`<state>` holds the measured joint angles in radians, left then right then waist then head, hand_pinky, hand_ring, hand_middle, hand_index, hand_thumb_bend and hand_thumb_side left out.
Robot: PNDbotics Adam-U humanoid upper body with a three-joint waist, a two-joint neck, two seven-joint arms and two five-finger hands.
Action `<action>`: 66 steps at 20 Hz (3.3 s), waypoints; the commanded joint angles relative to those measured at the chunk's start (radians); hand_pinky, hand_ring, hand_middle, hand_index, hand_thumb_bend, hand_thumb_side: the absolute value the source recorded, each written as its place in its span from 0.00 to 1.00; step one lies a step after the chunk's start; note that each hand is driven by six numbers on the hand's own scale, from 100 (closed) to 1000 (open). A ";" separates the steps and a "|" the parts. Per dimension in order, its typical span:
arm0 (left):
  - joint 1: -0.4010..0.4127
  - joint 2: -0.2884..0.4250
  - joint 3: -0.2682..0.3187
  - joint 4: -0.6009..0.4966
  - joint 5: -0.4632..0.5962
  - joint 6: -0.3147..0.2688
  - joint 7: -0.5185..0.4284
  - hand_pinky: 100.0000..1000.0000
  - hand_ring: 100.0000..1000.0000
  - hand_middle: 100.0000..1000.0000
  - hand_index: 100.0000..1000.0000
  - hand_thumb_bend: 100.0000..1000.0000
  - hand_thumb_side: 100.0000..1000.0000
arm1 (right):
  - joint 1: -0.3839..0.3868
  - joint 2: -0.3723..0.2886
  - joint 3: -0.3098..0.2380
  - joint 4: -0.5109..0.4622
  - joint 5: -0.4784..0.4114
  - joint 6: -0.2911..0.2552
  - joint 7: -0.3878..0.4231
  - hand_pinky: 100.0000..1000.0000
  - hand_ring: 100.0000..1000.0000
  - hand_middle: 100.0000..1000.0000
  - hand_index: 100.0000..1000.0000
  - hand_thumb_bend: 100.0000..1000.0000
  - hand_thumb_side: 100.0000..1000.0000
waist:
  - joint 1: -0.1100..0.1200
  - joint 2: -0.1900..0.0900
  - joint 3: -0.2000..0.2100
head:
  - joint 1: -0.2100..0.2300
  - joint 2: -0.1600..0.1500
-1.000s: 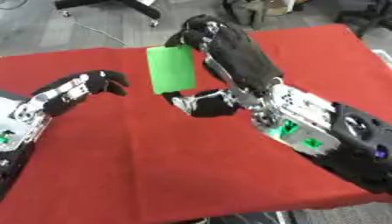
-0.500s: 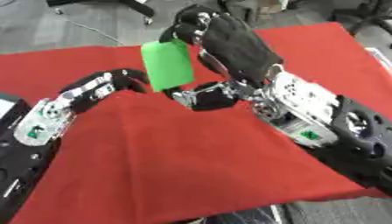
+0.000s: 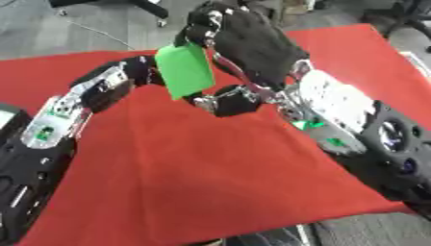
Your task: Pick up the objects with one hand, pass them to the other hand, and then place them into the box on the other side of the table.
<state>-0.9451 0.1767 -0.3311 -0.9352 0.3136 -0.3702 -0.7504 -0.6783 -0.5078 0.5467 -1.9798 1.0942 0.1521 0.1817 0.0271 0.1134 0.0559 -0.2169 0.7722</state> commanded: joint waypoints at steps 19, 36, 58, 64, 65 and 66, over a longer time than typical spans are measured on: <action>-0.020 -0.024 -0.039 -0.258 0.160 0.137 -0.157 0.85 0.72 0.73 0.87 0.22 0.81 | -0.048 0.072 0.005 -0.020 0.304 -0.065 0.182 0.00 0.74 0.48 0.52 0.12 0.00 | 0.010 -0.008 -0.006 | -0.005 -0.002; -0.003 0.002 -0.164 -0.264 0.019 -0.350 -0.157 0.82 0.66 0.65 0.84 0.14 0.54 | -0.043 0.065 0.011 -0.020 0.301 -0.046 0.174 0.00 0.73 0.47 0.49 0.08 0.00 | 0.013 -0.005 -0.006 | -0.005 -0.002; 0.007 0.001 -0.178 -0.175 -0.021 -0.414 -0.157 0.63 0.20 0.05 0.37 0.00 0.36 | -0.038 0.064 0.011 -0.020 0.317 -0.044 0.165 0.00 0.75 0.62 0.79 0.57 0.20 | 0.014 -0.003 -0.006 | -0.010 -0.002; 0.006 0.008 -0.179 -0.208 0.011 -0.335 -0.157 0.63 0.20 0.04 0.37 0.00 0.37 | -0.035 0.062 0.006 -0.020 0.346 -0.019 0.200 0.00 0.89 1.00 1.00 0.72 0.31 | 0.015 -0.003 -0.007 | -0.016 -0.002; 0.006 0.009 -0.179 -0.211 0.013 -0.328 -0.157 0.63 0.20 0.04 0.37 0.00 0.37 | -0.035 0.062 0.006 -0.020 0.350 -0.011 0.204 0.00 0.89 1.00 1.00 0.72 0.31 | 0.015 -0.003 -0.007 | -0.017 -0.002; 0.006 0.010 -0.180 -0.214 0.015 -0.322 -0.157 0.63 0.20 0.04 0.37 0.00 0.37 | -0.035 0.062 0.005 -0.020 0.354 -0.003 0.204 0.00 0.89 1.00 1.00 0.72 0.31 | 0.015 -0.002 -0.007 | -0.017 -0.002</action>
<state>-0.9237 0.1767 -0.5068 -1.1223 0.3213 -0.4576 -0.6596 -0.6950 -0.4351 0.5731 -1.9852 1.4341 0.1383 0.3827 0.0433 0.1209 0.0496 -0.2310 0.7723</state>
